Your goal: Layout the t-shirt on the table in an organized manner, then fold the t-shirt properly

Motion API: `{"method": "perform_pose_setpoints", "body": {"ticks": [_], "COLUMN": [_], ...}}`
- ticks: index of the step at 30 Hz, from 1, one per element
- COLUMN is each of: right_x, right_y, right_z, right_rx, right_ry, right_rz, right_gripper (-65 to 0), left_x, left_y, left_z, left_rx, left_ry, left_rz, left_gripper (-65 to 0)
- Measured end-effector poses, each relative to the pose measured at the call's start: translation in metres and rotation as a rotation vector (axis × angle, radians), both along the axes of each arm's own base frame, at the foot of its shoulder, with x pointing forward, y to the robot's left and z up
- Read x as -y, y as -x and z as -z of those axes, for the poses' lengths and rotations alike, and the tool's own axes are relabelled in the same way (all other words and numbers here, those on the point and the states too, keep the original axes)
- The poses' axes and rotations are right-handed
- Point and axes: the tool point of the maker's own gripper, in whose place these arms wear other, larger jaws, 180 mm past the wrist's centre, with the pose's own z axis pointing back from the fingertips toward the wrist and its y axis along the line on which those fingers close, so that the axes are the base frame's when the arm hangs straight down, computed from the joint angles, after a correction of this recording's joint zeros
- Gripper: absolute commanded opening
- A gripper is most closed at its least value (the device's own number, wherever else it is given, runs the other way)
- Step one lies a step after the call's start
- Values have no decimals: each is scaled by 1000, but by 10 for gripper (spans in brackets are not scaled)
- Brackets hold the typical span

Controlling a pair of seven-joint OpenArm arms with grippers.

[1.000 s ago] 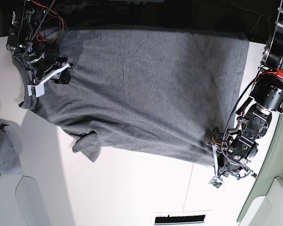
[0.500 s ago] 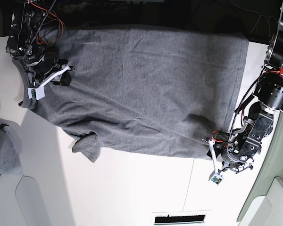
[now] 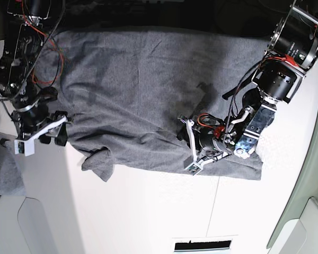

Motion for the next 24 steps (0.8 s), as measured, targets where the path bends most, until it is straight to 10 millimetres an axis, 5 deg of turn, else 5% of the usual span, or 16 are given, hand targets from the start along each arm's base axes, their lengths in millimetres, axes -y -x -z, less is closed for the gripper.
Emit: {"method": "perform_pose_setpoints", "body": {"ticks": [4,10,13,19,24], "right_x": [20,24,12,-26,-33], "right_y": [-39,-74,-76,-51,-47], "right_z": [-1,36,55,93,98], "right_rx": [-2,-114,-177,-270,-284], "right_ry": [44,45,29,62,90], "right_rz": [86,91,48,-86,-120], "right_gripper": [-367,-368,-368,-377,-643], "left_x": [10,11,9,7,6], "left_y": [8,22,23,22,22], "left_z": [8,22,23,23,23], "left_rx": [8,14,18,18,19], "left_ry": [-13,-42,-39,-45,-50], "left_rz": [4,9,5,-2,-2], "left_gripper": [-345,-345,-345,-345,-345]}}
